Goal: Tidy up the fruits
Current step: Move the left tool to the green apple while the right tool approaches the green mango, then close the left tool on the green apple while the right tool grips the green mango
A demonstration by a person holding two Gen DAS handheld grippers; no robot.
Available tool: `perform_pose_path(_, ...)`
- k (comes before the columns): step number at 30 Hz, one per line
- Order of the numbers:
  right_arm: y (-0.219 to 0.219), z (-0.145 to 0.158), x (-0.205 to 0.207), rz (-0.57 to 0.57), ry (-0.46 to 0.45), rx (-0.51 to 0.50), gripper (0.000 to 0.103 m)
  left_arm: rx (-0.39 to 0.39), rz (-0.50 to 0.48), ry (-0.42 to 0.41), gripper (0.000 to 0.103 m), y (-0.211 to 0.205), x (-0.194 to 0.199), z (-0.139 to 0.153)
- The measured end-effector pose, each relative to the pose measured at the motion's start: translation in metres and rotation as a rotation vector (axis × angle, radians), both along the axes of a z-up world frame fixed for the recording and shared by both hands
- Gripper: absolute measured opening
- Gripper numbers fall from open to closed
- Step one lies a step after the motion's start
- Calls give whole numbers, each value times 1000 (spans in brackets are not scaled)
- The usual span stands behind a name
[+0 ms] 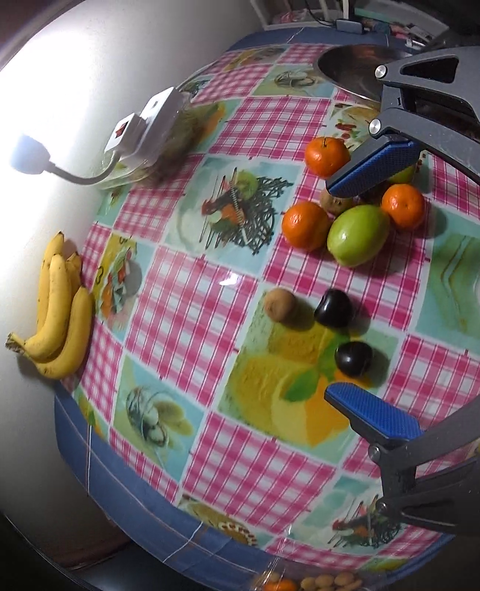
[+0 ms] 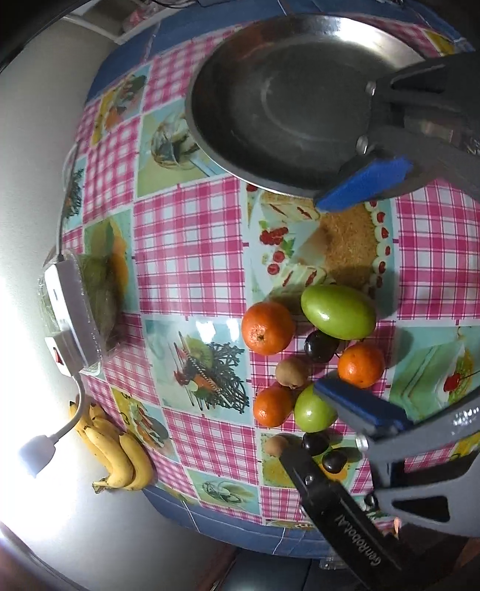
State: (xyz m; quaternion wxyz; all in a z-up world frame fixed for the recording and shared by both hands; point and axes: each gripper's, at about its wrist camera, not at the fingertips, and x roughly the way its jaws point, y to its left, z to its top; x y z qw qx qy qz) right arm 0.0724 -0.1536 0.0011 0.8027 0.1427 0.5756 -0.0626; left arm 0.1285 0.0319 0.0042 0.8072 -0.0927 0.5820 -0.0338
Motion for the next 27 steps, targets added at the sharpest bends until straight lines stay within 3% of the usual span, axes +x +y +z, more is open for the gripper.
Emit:
perform_pose_path(9, -5, -14, -1, -18, 13, 55, 51, -46, -21, 44, 87, -15, 2, -13)
perform_pose_path(27, 3, -29, 1, 6, 45, 132, 40, -83, -18, 54, 58, -25, -2, -13)
